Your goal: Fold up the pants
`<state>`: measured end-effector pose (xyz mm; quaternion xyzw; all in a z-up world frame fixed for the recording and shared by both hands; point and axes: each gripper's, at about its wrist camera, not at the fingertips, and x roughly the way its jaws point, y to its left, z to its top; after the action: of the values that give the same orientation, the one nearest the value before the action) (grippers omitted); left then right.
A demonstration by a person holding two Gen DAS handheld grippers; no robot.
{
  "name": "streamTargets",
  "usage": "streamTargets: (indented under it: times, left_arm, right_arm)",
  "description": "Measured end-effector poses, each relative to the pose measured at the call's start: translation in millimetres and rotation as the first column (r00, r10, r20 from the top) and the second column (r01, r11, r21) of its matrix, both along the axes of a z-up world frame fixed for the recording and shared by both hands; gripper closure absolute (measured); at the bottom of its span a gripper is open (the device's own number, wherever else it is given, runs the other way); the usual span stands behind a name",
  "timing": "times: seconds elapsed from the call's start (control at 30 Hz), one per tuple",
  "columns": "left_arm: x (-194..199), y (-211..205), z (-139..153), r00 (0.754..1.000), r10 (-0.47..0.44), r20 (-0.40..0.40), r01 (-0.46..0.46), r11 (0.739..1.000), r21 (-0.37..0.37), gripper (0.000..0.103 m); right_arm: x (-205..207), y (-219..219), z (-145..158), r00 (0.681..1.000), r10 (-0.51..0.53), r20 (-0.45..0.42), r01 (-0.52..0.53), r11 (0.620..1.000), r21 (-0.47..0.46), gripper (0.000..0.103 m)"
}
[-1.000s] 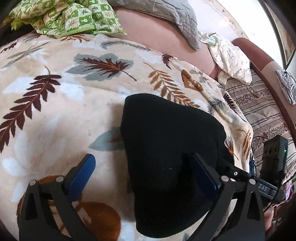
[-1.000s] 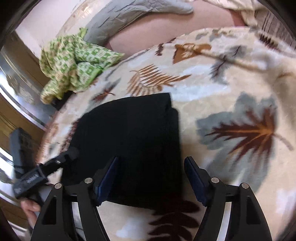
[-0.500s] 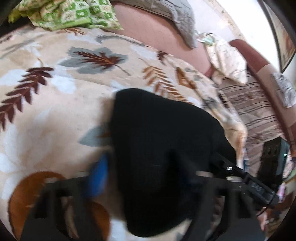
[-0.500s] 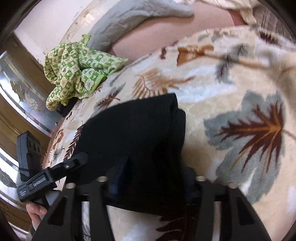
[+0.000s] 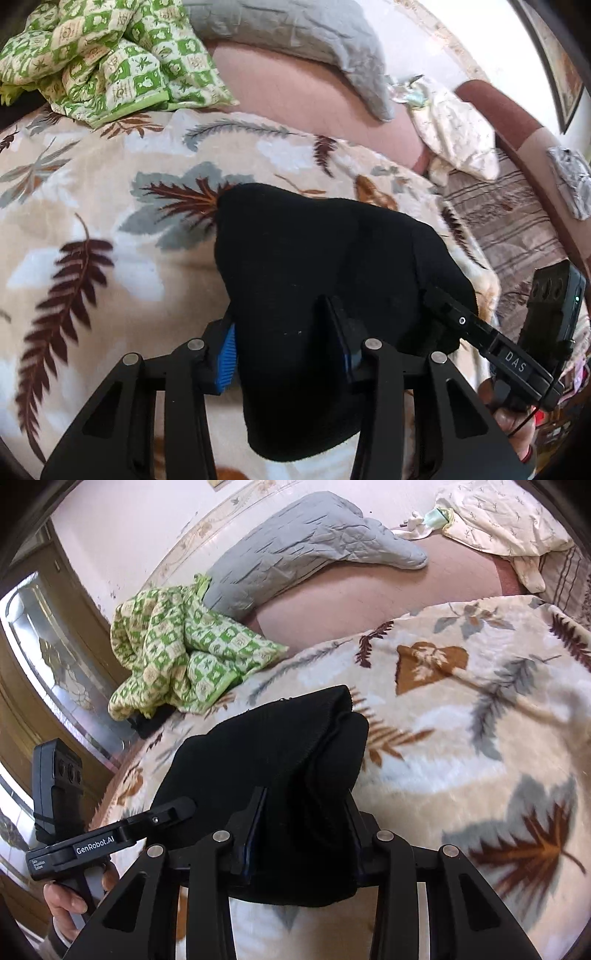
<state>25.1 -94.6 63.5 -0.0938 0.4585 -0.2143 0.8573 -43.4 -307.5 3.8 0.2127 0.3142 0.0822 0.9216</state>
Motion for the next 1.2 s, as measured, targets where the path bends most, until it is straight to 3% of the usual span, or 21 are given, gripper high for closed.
streamTargets:
  times: [0.07,0.1,0.17,0.33,0.47,0.6,0.63,0.7,0.87,1.03,1.2]
  left_arm:
    - [12,-1,-22,0.998,0.020,-0.057,-0.017,0.999,0.049,0.060]
    - [14,0,-30,0.997,0.031,-0.075,-0.026,0.998,0.061,0.045]
    - [12,5,-33,0.996,0.059,-0.068,-0.055,0.997,0.059,0.032]
    - [0,11,-11,0.995,0.087,0.039,-0.091,0.990,0.110,0.032]
    - [-6,16,3,0.991,0.074,0.110,-0.082,0.994,0.068,0.032]
    - [-2,2,-6,0.994,0.038,0.103,-0.050,0.993,0.110,0.029]
    - [1,-5,-15,0.996,0.026,0.080,-0.038,0.989,0.143,0.029]
    - [4,-13,-30,0.999,0.028,0.047,-0.037,0.981,0.190,0.028]
    - [-2,-11,-23,0.996,0.042,0.078,-0.054,0.985,0.165,0.027]
    - [-12,-9,-8,0.985,0.052,0.167,-0.080,0.984,0.162,0.024]
    - [-21,-14,0,0.970,0.044,0.241,-0.095,0.974,0.206,0.020]
  right_arm:
    - [16,1,-13,0.999,-0.009,-0.051,0.007,0.999,-0.037,0.064]
    - [24,2,-21,0.995,-0.017,-0.097,0.010,0.997,-0.081,0.059]
    - [25,5,-30,0.989,-0.051,-0.138,0.025,0.982,-0.186,0.051]
    - [2,9,-1,0.997,-0.058,-0.045,0.045,0.969,-0.243,0.050]
    - [-2,30,16,0.999,0.039,0.008,-0.036,0.966,-0.254,0.053]
    - [8,53,-10,0.993,0.087,-0.084,-0.108,0.947,-0.303,0.067]
    - [12,57,-23,0.989,0.083,-0.119,-0.118,0.937,-0.329,0.068]
    - [11,62,-29,0.991,0.082,-0.107,-0.116,0.924,-0.365,0.068]
    - [3,50,-13,0.996,0.065,-0.065,-0.082,0.945,-0.315,0.066]
    - [-10,30,6,1.000,-0.009,0.000,0.009,0.959,-0.284,0.049]
    - [-12,30,12,0.999,-0.029,0.027,0.035,0.967,-0.253,0.042]
